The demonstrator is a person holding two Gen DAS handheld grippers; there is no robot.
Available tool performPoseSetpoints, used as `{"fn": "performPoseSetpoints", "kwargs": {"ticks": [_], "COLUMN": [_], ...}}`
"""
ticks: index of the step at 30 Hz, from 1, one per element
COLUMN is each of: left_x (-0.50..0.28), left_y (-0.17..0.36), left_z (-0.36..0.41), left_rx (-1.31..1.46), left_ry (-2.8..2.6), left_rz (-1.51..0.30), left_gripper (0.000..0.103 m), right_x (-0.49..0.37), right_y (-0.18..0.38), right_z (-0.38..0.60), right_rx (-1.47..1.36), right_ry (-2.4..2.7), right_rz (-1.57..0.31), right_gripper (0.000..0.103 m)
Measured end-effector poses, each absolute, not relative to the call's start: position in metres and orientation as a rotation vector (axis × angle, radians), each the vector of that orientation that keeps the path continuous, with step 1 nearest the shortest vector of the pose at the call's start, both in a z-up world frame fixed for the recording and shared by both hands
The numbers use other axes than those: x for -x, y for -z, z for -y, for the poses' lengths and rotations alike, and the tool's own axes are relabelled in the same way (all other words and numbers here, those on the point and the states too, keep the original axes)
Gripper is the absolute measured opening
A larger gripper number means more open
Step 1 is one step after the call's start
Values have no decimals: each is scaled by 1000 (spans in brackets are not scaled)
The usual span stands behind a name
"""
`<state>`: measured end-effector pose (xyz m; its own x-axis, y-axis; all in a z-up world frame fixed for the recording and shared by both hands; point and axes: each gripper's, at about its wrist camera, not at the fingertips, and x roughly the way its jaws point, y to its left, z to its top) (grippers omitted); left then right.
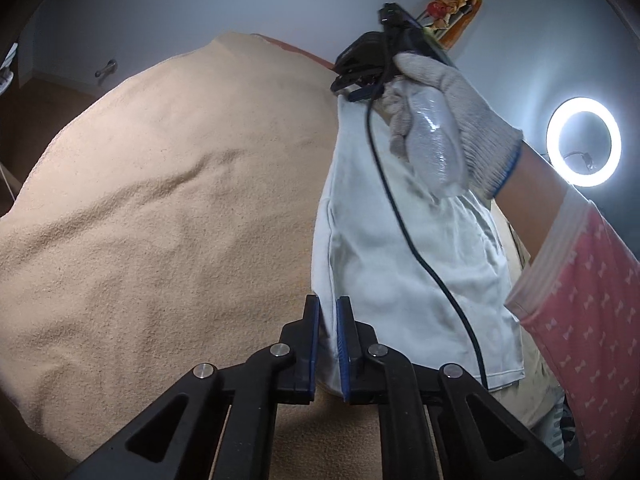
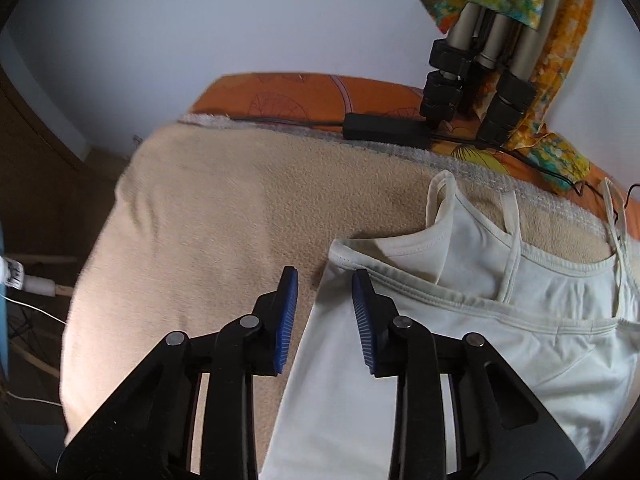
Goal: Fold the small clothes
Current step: 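Grasp the side edge with both grippers, fold it toward the middle, release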
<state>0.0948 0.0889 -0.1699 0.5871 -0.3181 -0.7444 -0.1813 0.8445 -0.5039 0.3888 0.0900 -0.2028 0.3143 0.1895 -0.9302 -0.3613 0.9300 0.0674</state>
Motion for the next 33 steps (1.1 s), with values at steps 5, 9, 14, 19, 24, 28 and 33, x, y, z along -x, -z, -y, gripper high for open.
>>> {"fn": "performPoseSetpoints", "kwargs": {"ticks": [5, 9, 14, 19, 24, 28, 33], "left_x": [-93, -92, -89, -93, -99, -105, -107], "left_y": [163, 161, 152, 148, 145, 147, 154], "left_z": [-82, -80, -65, -46, -19, 2, 27], "left_rx": [561, 555, 513, 489, 455, 442, 423], "left_ry": [94, 107, 144, 191, 249, 297, 339], "left_rz": [-934, -925, -906, -908, -913, -930, -962], "left_gripper": [4, 4, 4, 4, 3, 3, 3], "right_x": [-394, -398, -397, -390, -387, -387, -391], "right_y": [206, 199, 179, 159, 152, 157, 171], "right_z": [-93, -78, -42, 0, 40, 69, 88], "right_rx": [235, 169, 53, 11, -11, -1, -9], "right_ry": [-355, -383, -421, -421, -395, -356, -337], "right_rz": [-1193, -1191, -1157, -1112, -1087, -1092, -1100], "right_gripper": [9, 5, 4, 4, 4, 4, 4]}}
